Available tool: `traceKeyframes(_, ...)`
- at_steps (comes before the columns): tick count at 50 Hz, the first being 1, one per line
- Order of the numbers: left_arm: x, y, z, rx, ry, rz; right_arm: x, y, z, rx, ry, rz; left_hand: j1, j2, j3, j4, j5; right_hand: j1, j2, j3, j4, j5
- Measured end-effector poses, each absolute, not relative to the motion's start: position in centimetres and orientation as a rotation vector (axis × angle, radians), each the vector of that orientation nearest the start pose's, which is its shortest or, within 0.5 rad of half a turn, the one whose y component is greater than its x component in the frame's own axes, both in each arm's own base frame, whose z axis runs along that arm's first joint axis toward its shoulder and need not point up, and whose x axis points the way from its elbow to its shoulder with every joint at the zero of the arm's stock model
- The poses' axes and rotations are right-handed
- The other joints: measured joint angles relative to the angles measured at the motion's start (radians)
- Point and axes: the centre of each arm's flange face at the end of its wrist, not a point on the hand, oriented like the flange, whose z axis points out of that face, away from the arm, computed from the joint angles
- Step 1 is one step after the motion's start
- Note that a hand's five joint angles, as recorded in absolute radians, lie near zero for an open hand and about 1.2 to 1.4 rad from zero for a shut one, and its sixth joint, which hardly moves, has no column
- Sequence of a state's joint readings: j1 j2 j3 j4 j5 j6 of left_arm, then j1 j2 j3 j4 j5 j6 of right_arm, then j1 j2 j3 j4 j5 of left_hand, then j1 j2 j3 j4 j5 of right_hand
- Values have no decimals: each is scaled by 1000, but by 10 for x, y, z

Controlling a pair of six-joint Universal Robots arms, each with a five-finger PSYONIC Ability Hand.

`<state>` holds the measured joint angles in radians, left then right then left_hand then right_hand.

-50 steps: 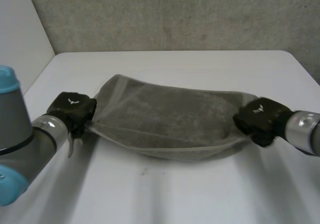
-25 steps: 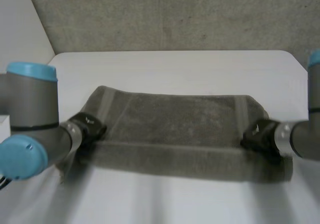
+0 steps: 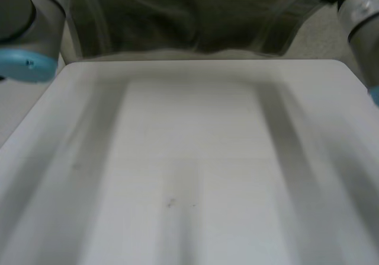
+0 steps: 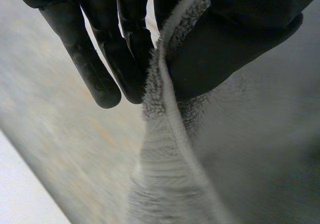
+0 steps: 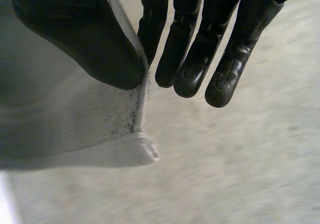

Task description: Fold the towel.

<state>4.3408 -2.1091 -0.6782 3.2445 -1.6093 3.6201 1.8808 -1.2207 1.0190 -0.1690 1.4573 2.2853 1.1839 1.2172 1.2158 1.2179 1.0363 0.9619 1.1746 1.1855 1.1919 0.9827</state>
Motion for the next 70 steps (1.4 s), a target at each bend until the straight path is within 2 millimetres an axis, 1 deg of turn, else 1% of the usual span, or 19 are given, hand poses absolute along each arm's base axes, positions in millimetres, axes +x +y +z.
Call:
traceKeyframes(4, -281, -364, 344, 753, 1707, -2424, 259, -339, 331, -1392, 1767, -2647, 0, 0, 0, 0, 0, 0, 0, 0, 0, 0)
traceKeyframes(8, -279, -348, 271, 924, 1964, -2197, 257, -324, 275, -1529, 1929, -2337, 0, 0, 0, 0, 0, 0, 0, 0, 0, 0)
traceKeyframes(9, -279, -348, 271, 924, 1964, -2197, 257, -324, 275, -1529, 1929, -2337, 0, 0, 0, 0, 0, 0, 0, 0, 0, 0)
traceKeyframes(10, -276, -336, 236, 997, 2073, -2076, 256, -314, 247, -1582, 1991, -2183, 0, 0, 0, 0, 0, 0, 0, 0, 0, 0)
traceKeyframes(11, -276, -336, 236, 997, 2073, -2076, 256, -314, 247, -1582, 1991, -2183, 0, 0, 0, 0, 0, 0, 0, 0, 0, 0)
traceKeyframes(13, -270, -321, 197, 1078, 2178, -1928, 253, -302, 212, -1635, 2066, -1990, 0, 0, 0, 0, 0, 0, 0, 0, 0, 0)
traceKeyframes(19, -260, -297, 141, 1237, 2241, -1674, 245, -279, 171, -1690, 2184, -1685, 0, 0, 0, 0, 0, 0, 0, 0, 0, 1)
traceKeyframes(27, -256, -290, 126, 1320, 2204, -1586, 237, -265, 168, -1685, 2260, -1516, -77, -101, -100, -102, -94, 0, 0, 0, 0, 2)
traceKeyframes(28, -255, -290, 126, 1319, 2201, -1585, 235, -265, 170, -1679, 2268, -1512, -77, -101, -100, -102, -94, 0, 0, 0, 0, 2)
traceKeyframes(29, -254, -291, 126, 1314, 2198, -1586, 230, -266, 173, -1660, 2289, -1509, -249, -277, -275, -272, -265, 0, 0, 0, 0, 2)
traceKeyframes(30, -253, -293, 127, 1307, 2197, -1587, 228, -267, 174, -1650, 2298, -1511, -275, -312, -310, -308, -301, 0, 0, 0, 0, 2)
traceKeyframes(40, -237, -303, 126, 1240, 2202, -1562, 201, -277, 176, -1558, 2408, -1520, -469, -505, -502, -505, -499, 0, 0, 0, 0, 2)
traceKeyframes(48, -228, -304, 129, 1199, 2203, -1544, 192, -278, 170, -1531, 2451, -1490, -401, -434, -442, -444, -438, 0, 0, 0, 0, 2)
traceKeyframes(51, -225, -303, 133, 1190, 2199, -1547, 192, -276, 167, -1530, 2456, -1475, -91, -129, -130, -130, -125, 0, 0, 0, 0, 2)
traceKeyframes(55, -224, -300, 138, 1184, 2193, -1555, 192, -273, 166, -1532, 2458, -1463, -44, -43, -44, -44, -47, 0, 0, 0, 0, 2)
traceKeyframes(66, -215, -269, 160, 1251, 2169, -1501, 188, -249, 170, -1612, 2476, -1334, -26, -2, -3, -4, -17, 0, 0, 0, 0, 2)
traceKeyframes(67, -210, -252, 164, 1323, 2178, -1406, 184, -232, 171, -1685, 2485, -1179, -23, -1, -2, -3, -14, 0, 0, 0, 0, 2)
traceKeyframes(69, -210, -252, 164, 1323, 2178, -1406, 184, -232, 171, -1685, 2485, -1179, -23, -1, -2, -3, -14, 0, 0, 0, 0, 2)
traceKeyframes(70, -203, -227, 166, 1431, 2215, -1240, 174, -206, 173, -1789, 2476, -903, -23, 0, -1, -1, -14, 0, 0, 0, 0, 2)
